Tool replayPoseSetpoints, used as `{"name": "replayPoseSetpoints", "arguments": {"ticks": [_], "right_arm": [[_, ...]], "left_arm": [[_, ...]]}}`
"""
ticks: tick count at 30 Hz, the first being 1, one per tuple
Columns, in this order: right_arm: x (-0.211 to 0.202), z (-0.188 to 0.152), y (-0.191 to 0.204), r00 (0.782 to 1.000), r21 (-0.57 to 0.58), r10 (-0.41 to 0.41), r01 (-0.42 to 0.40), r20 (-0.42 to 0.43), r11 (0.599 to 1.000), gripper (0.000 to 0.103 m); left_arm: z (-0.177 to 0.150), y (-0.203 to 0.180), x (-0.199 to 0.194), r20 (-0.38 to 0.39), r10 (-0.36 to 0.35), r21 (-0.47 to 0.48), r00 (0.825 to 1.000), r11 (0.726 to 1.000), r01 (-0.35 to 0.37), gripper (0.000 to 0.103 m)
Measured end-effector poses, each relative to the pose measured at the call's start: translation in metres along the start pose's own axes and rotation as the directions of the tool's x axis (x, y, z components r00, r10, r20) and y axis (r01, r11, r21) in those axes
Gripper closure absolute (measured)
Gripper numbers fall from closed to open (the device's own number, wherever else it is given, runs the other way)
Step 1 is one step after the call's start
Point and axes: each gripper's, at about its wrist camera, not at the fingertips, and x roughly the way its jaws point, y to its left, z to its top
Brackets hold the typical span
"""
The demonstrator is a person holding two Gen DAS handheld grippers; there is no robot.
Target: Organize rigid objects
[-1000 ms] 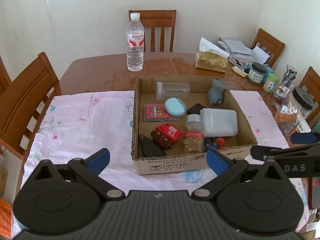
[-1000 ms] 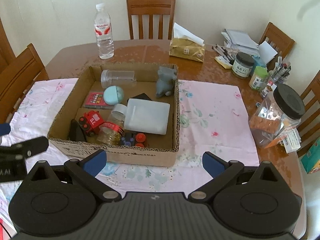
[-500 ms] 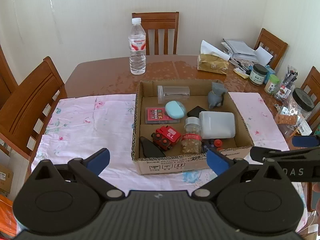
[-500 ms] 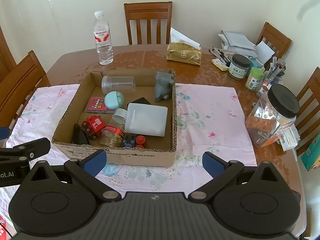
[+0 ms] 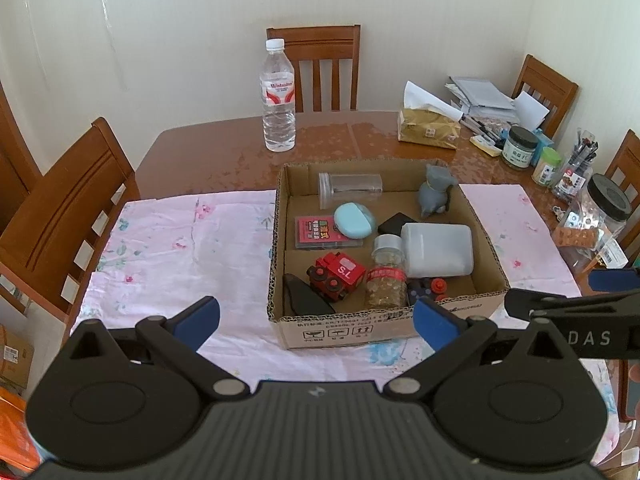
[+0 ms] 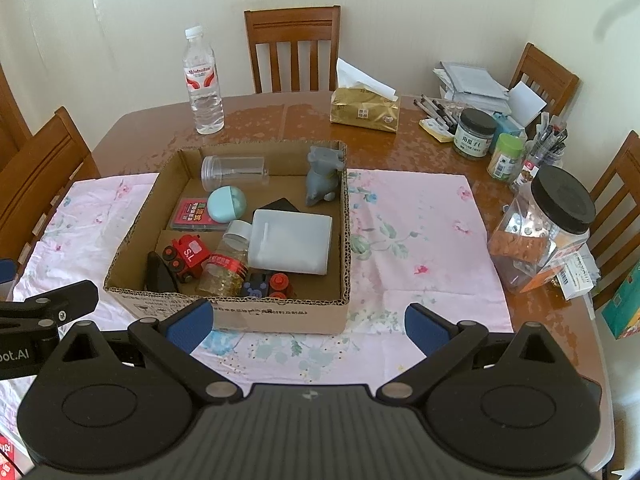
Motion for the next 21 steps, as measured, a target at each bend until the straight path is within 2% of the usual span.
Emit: {"name": "replayPoseSetpoints", "arguments": {"ticks": [21], "right_arm": [[-0.0023, 0.0010, -0.0010, 1.000, 0.004, -0.002, 0.002, 0.008, 1.000, 0.000]], "left_arm": [[0.0003, -0.0013, 0.0018, -0.010, 0.013, 0.004, 1.000, 1.000, -0.013, 0.001]]}}
